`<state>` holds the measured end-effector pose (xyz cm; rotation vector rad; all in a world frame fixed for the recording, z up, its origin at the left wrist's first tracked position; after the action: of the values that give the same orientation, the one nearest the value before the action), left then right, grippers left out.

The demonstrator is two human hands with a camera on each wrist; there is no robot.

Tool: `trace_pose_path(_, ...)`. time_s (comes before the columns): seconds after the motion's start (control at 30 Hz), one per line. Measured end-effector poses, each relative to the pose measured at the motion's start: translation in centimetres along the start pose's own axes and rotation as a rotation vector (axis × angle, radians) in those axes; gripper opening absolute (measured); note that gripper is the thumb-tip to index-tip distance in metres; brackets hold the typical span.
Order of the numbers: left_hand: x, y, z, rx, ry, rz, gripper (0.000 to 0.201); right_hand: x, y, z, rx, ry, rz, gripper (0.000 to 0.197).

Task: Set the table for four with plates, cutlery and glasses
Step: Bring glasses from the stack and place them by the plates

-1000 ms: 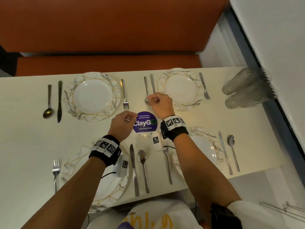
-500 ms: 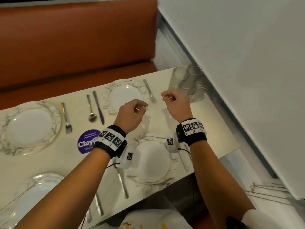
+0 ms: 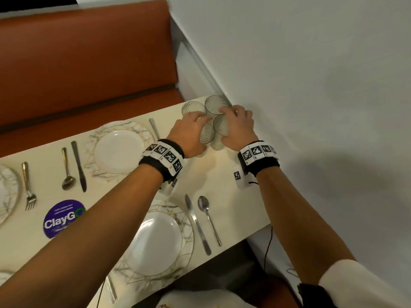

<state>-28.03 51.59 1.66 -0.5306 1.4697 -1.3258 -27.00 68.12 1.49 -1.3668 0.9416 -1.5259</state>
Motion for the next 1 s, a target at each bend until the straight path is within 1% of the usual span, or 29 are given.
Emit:
trace_pose_path(0.07,-0.6,1.0,-1.1,0.070,0.025,-0.170,0.107,-0.9,0.7,-0.8,0.042,0.008,0.029,0.095)
trace_pose_path(0.1,-0.8,1.4,-1.5,0.096,0.033,-0.225,0.110,-1.3,1.0,-1.1,0.051,0.009,0.035,0.099)
trace_pose_path(0.23,-0.7,3.0,-2.3,0.161,0.035,-0.309,0.109,-2.0,1.9,-1.6,0.045,0.012,-0.008,0.101)
trace_pose_path(0.3,-0.4,3.6,-2.3,0.169,0.036,-0.317,0.107,-2.0,2.1,-1.5,0.032,0.015,-0.030,0.099)
trace_pose_path(0.37,-0.1,3.8,-2.4,0.149,0.032,-0.299,0.105,-2.0,2.2,-1.5,0.016,0.019,-0.052,0.097)
trace_pose_path(0.53,0.1,3.1,-1.8,0.081,0.050,-0.223,0.106,-1.9,2.0,-0.9,-0.021,0.054,-0.084,0.103)
trace_pose_path(0.6,0.4,2.4,-1.0,0.053,0.039,-0.169,0.108,-1.8,1.6,-0.5,-0.007,0.068,-0.086,0.105)
trace_pose_path(0.7,1.8,1.2,1.1,0.017,-0.033,-0.028,0.108,-0.7,1.1,0.4,0.043,0.072,-0.046,0.106)
trace_pose_path(0.8,3.8,-0.2,4.2,0.003,-0.155,0.076,0.102,1.5,0.9,1.4,0.118,0.055,-0.006,0.101)
trace_pose_path(0.9,6.9,-1.5,7.9,-0.033,-0.261,0.163,0.099,5.1,1.2,2.6,0.182,0.032,-0.013,0.096)
trace_pose_path(0.93,7.9,-1.8,8.8,-0.051,-0.297,0.191,0.098,6.4,1.3,3.1,0.191,0.007,-0.051,0.095)
trace_pose_path(0.97,11.0,-2.8,12.4,-0.090,-0.348,0.226,0.096,10.3,3.0,3.9,0.220,-0.054,-0.089,0.094)
trace_pose_path(1.0,11.3,-2.7,12.6,-0.105,-0.360,0.249,0.094,10.5,3.1,4.1,0.220,-0.067,-0.133,0.094)
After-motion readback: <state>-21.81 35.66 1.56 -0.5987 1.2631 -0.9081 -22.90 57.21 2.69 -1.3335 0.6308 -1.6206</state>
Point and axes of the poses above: each hand's wrist, its own z-axis away from the middle knuckle, its own y-axis out of the palm, x = y × z, the point moved 5 cm from there along -z, towards the middle knuckle, and after that the axes turned 7 degrees about -y, right-handed, at the moved point
